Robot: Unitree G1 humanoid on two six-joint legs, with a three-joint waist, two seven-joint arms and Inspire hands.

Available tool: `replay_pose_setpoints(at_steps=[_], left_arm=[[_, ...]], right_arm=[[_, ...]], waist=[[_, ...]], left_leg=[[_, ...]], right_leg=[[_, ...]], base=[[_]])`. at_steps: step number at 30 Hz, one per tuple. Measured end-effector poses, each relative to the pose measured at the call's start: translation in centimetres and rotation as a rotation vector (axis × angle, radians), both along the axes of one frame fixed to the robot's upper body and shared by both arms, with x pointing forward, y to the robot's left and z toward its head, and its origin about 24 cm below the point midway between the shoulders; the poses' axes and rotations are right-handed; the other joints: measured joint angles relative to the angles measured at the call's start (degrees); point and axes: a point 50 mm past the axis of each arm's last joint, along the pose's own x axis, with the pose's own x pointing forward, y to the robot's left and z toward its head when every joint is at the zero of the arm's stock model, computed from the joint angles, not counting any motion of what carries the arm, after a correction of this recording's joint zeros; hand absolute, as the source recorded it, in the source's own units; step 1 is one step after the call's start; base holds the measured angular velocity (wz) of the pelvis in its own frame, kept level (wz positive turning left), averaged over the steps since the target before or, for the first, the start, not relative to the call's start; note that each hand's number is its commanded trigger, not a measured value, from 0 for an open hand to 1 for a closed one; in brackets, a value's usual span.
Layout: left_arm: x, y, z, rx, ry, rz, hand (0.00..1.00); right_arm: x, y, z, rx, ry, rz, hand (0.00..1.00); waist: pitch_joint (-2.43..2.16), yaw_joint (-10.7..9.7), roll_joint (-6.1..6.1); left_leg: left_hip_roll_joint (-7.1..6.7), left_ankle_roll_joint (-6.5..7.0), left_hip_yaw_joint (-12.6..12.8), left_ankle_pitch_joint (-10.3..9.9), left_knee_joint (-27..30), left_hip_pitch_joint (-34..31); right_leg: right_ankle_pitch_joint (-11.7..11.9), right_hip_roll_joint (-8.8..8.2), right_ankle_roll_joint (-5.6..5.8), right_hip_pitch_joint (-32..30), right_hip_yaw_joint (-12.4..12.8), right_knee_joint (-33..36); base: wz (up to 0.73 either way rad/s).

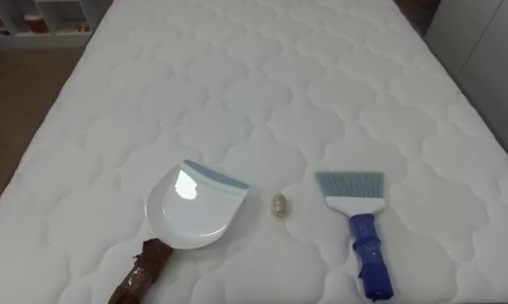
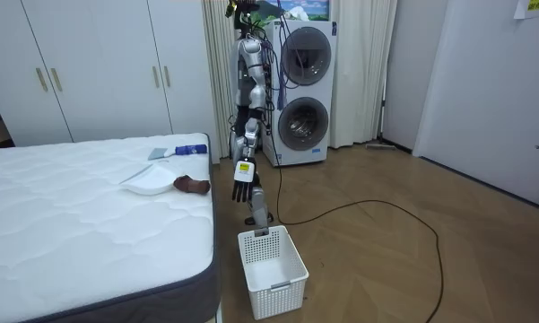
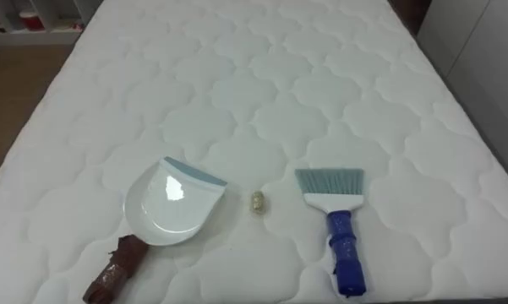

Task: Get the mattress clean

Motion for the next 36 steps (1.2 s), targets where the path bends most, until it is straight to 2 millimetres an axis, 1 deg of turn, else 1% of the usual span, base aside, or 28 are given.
replay_pose_setpoints(at_steps=[4,10,16,18,22,25,27,29,31,32,34,36], left_arm=[[0.0,0.0,0.0,0.000,0.000,0.000,0.00],[0.0,0.0,0.0,-0.001,-0.001,0.000,0.00],[0.0,0.0,0.0,-0.002,0.000,0.003,0.00],[0.0,0.0,0.0,-0.001,-0.001,0.002,0.00],[0.1,0.1,0.1,0.020,-0.016,0.005,0.00],[0.4,0.3,0.2,0.043,-0.049,0.012,0.00],[0.6,0.6,0.3,0.066,-0.089,0.047,0.00],[0.9,0.8,0.5,0.095,-0.125,0.074,0.00],[1.6,1.4,1.0,0.137,-0.199,0.147,0.00],[1.9,1.6,1.1,0.147,-0.222,0.169,0.00],[2.8,1.9,1.6,0.180,-0.293,0.218,0.00],[4.1,2.4,2.4,0.213,-0.395,0.293,0.00]], right_arm=[[-0.1,-0.1,0.0,-0.003,0.005,-0.002,0.00],[-0.3,-0.2,0.0,-0.004,0.012,-0.016,0.00],[-0.3,-0.2,0.0,-0.005,0.010,-0.015,0.00],[-0.1,-0.2,0.0,-0.006,0.004,-0.022,0.00],[-0.1,-0.2,0.0,-0.012,-0.001,-0.023,0.00],[0.0,-0.2,0.0,-0.015,-0.010,-0.022,0.00],[0.1,-0.2,0.0,-0.017,-0.026,-0.017,0.00],[0.3,-0.2,0.0,-0.022,-0.040,-0.015,0.00],[0.7,-0.2,0.1,-0.026,-0.063,-0.012,0.00],[0.8,-0.2,0.1,-0.028,-0.067,-0.011,0.00],[0.9,-0.3,0.1,-0.034,-0.074,-0.010,0.00],[1.4,-0.3,0.2,-0.040,-0.090,-0.008,0.00]], waist=[[0.06,0.28,0.08],[0.12,1.25,0.09],[0.08,1.44,-0.20],[0.15,1.44,-0.32],[0.13,1.38,-0.34],[0.10,1.35,-0.48],[0.21,1.32,-0.63],[0.27,1.33,-0.70],[0.53,1.37,-1.01],[0.57,1.37,-1.10],[0.51,1.48,-1.14],[0.19,1.72,-1.07]], left_leg=[[0.01,0.00,-0.10,0.00,0.00,0.17],[0.00,0.01,-0.30,0.01,0.07,0.10],[-0.24,0.01,-0.81,0.01,0.11,-0.06],[-0.35,0.02,-0.83,0.02,0.53,-0.51],[-0.41,0.03,-1.19,0.02,1.20,-0.83],[-0.53,0.03,-1.77,0.02,1.35,-0.92],[-0.62,0.04,-2.35,0.02,1.34,-0.87],[-0.62,0.04,-2.37,0.03,1.32,-0.94],[-0.65,0.04,-2.43,0.02,1.25,-1.11],[-0.67,0.04,-2.48,0.02,1.22,-1.16],[-0.74,0.05,-2.63,0.03,0.98,-1.25],[-0.75,0.07,-2.67,0.04,1.12,-1.23]], right_leg=[[0.00,-0.04,0.00,-0.10,-0.14,0.28],[0.00,-0.09,0.00,-0.13,-0.34,0.27],[-0.03,-0.21,0.01,0.02,-0.56,-0.51],[-0.03,-0.25,0.01,-0.11,-0.63,-0.64],[-0.03,-0.33,0.02,0.07,-0.99,-0.54],[-0.02,-0.41,0.02,0.28,-1.66,-0.50],[-0.03,-0.44,0.02,0.44,-2.06,-0.58],[-0.04,-0.44,0.03,0.22,-2.03,-0.58],[-0.06,-0.44,0.05,-0.04,-2.01,-0.70],[-0.06,-0.44,0.05,-0.06,-2.03,-0.72],[-0.06,-0.46,0.05,-0.07,-2.04,-0.74],[-0.05,-0.46,0.06,-0.08,-2.01,-0.69]], base=[[0.00],[0.01],[0.02],[0.00],[0.05],[0.11],[0.09],[0.02],[0.00],[0.00],[0.00],[0.00]])
